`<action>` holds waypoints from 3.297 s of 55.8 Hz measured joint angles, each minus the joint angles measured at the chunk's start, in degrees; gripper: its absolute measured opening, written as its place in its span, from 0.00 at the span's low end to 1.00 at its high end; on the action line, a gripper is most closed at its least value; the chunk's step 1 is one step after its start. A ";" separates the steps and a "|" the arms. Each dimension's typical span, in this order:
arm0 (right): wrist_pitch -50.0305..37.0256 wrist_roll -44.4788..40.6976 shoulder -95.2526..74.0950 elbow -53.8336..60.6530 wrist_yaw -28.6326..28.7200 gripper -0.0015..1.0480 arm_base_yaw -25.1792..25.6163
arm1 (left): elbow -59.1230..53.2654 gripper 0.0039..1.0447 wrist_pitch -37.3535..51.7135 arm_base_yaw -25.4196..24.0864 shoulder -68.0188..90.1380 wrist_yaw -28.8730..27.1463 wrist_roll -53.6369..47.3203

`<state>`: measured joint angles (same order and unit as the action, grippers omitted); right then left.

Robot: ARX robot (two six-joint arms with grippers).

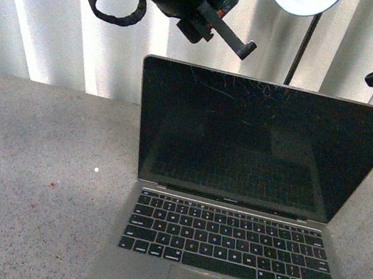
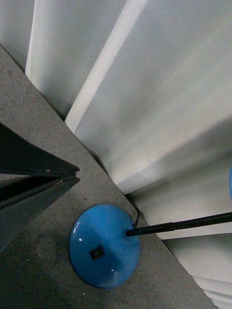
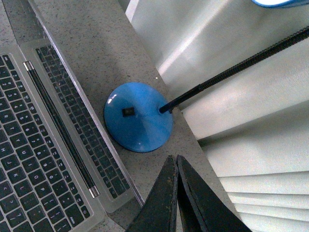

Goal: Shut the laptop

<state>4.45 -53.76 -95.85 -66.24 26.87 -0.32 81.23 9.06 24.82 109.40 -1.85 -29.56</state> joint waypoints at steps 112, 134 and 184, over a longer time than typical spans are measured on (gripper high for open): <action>16.39 -12.02 1.22 2.49 0.85 0.03 -3.06 | -8.20 0.03 -14.29 -0.07 -4.79 5.27 -3.37; 16.83 -13.25 1.36 5.11 0.20 0.03 -3.58 | -11.41 0.03 -14.36 -0.02 -5.07 7.06 -2.64; 19.08 -17.25 0.15 9.27 0.17 0.03 -3.91 | -17.03 0.03 -12.63 1.18 -5.05 9.18 -0.52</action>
<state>23.53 -71.00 -95.70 -56.97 27.05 -4.23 64.20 -3.57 26.00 104.36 7.33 -30.09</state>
